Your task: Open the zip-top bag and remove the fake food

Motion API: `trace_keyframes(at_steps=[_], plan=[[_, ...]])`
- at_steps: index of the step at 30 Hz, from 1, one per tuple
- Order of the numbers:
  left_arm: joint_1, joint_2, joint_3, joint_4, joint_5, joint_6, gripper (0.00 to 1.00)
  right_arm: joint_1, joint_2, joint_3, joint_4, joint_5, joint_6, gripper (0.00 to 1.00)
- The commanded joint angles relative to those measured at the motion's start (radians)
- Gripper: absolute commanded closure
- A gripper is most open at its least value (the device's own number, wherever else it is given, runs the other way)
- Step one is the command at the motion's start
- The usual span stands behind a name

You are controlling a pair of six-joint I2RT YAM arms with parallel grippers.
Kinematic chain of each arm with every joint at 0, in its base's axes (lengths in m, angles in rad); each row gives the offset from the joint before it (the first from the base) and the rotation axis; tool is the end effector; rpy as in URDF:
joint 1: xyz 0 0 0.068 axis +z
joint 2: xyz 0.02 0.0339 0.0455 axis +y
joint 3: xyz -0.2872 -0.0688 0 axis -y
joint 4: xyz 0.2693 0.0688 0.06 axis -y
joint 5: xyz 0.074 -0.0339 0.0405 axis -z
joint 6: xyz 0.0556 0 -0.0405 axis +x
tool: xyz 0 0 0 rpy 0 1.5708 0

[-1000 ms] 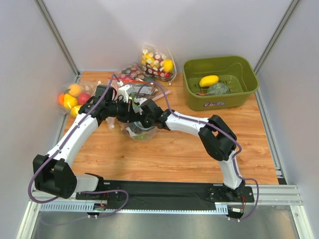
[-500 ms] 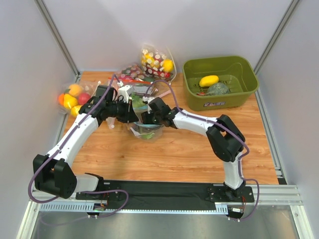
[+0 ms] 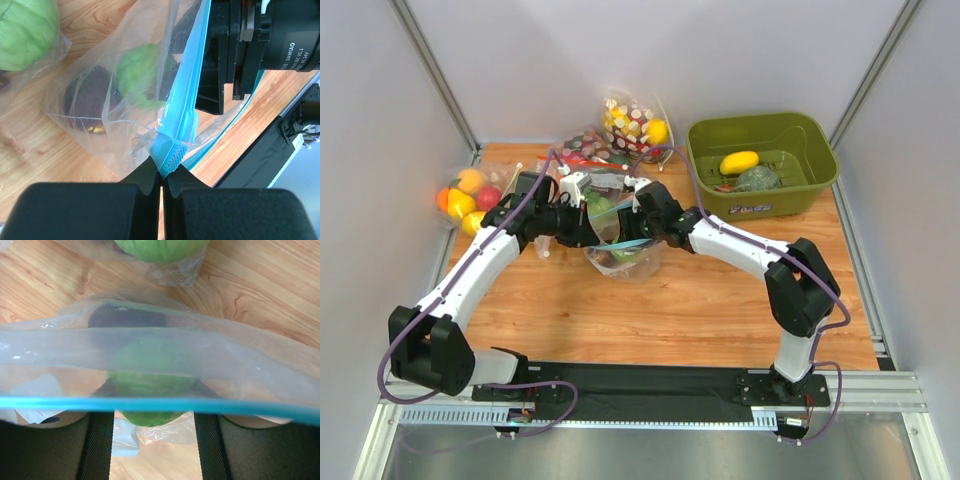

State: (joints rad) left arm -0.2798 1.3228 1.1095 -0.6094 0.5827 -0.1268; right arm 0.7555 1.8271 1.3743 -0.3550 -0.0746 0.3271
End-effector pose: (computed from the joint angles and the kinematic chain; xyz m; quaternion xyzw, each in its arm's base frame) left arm 0.2869 -0.1143 0.3053 0.1728 0.8810 -0.3325 0.2888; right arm 0.3252 0.3120 0.2339 -0.2107 0.9033 0.2214 0.3010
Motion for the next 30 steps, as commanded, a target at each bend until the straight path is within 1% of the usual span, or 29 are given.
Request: trace_keyframes(at_steps=[1, 3, 7, 11, 16, 20, 24, 28, 30], plan=[[0.004, 0.003, 0.029, -0.007, -0.004, 0.009, 1.00, -0.016, -0.069, 0.025, 0.045, 0.023, 0.029, 0.88], [0.004, 0.004, 0.029, -0.007, -0.004, 0.009, 1.00, -0.025, -0.084, 0.026, 0.059, -0.002, 0.041, 0.88], [0.004, 0.009, 0.030, -0.012, -0.006, 0.009, 1.00, -0.051, -0.124, 0.019, 0.109, -0.123, 0.098, 0.87], [0.004, 0.010, 0.030, -0.010, -0.001, 0.007, 1.00, -0.059, -0.175, 0.009, 0.148, -0.183, 0.118, 0.88], [0.004, 0.010, 0.030, -0.010, -0.003, 0.007, 1.00, -0.070, -0.200, 0.012, 0.212, -0.295, 0.161, 0.87], [0.004, 0.009, 0.032, -0.013, -0.009, 0.010, 1.00, -0.079, -0.209, 0.023, 0.221, -0.343, 0.179, 0.88], [0.004, 0.012, 0.032, -0.015, -0.009, 0.012, 1.00, -0.125, -0.223, 0.006, 0.260, -0.411, 0.226, 0.88], [0.004, 0.016, 0.033, -0.018, -0.012, 0.013, 1.00, -0.171, -0.230, -0.014, 0.327, -0.545, 0.262, 0.88], [0.004, 0.018, 0.033, -0.021, -0.021, 0.016, 1.00, -0.188, -0.229, 0.003, 0.306, -0.589, 0.250, 0.88]])
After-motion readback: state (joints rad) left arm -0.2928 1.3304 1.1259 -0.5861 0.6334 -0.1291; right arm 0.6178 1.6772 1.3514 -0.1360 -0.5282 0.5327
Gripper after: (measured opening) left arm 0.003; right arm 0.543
